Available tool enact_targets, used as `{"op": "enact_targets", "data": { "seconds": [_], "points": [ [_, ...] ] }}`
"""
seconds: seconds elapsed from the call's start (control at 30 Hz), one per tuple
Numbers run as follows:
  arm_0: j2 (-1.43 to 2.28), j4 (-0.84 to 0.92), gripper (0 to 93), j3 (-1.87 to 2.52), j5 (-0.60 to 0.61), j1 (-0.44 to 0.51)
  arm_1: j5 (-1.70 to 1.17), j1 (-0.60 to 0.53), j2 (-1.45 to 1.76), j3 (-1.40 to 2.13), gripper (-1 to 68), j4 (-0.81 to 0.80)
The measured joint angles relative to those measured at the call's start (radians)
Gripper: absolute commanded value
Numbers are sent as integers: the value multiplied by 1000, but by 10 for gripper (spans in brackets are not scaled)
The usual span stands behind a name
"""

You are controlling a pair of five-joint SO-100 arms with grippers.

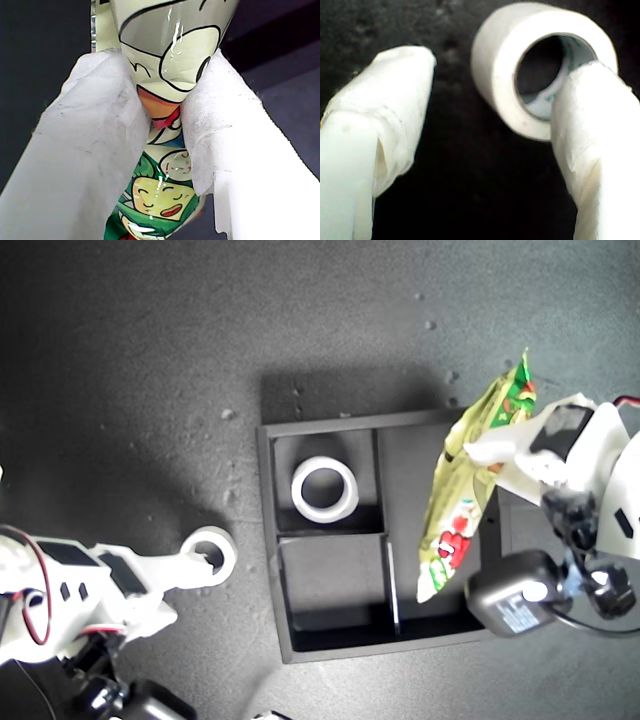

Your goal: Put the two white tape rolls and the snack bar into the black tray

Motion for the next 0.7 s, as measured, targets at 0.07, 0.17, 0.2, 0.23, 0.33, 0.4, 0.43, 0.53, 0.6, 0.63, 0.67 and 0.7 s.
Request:
{"op": "enact_targets", "data": {
  "seconds": [0.07,0.17,0.2,0.23,0.33,0.4,0.43,0.53,0.6,0.63,0.67,0.7],
  "points": [
    [-15,-17,179,0,0,2,87,-12,0,-2,-6,14],
    [-28,-32,178,0,0,0,25,-8,0,-11,-6,32],
    [-35,-38,178,0,0,0,-37,-3,0,-14,-6,34],
    [-41,-41,178,0,0,0,-94,-5,0,-15,-6,34],
    [-55,-49,178,0,0,0,-313,-29,0,-15,-6,26],
    [-66,-55,178,0,0,0,-469,-57,0,-15,-6,2],
    [-71,-61,178,0,0,0,-545,-63,0,-15,-6,-17],
    [-83,-72,180,0,0,0,-701,-72,-5,-14,-6,-81],
    [-83,-78,180,3,0,0,-781,-71,-11,-14,-6,-117],
    [-87,-80,180,5,0,0,-815,-75,-15,-14,-6,-132],
    [-89,-84,181,11,0,0,-839,-81,-25,-14,-6,-140],
    [-91,-87,181,14,0,0,-859,-86,-37,-20,-6,-143]
  ]
}}
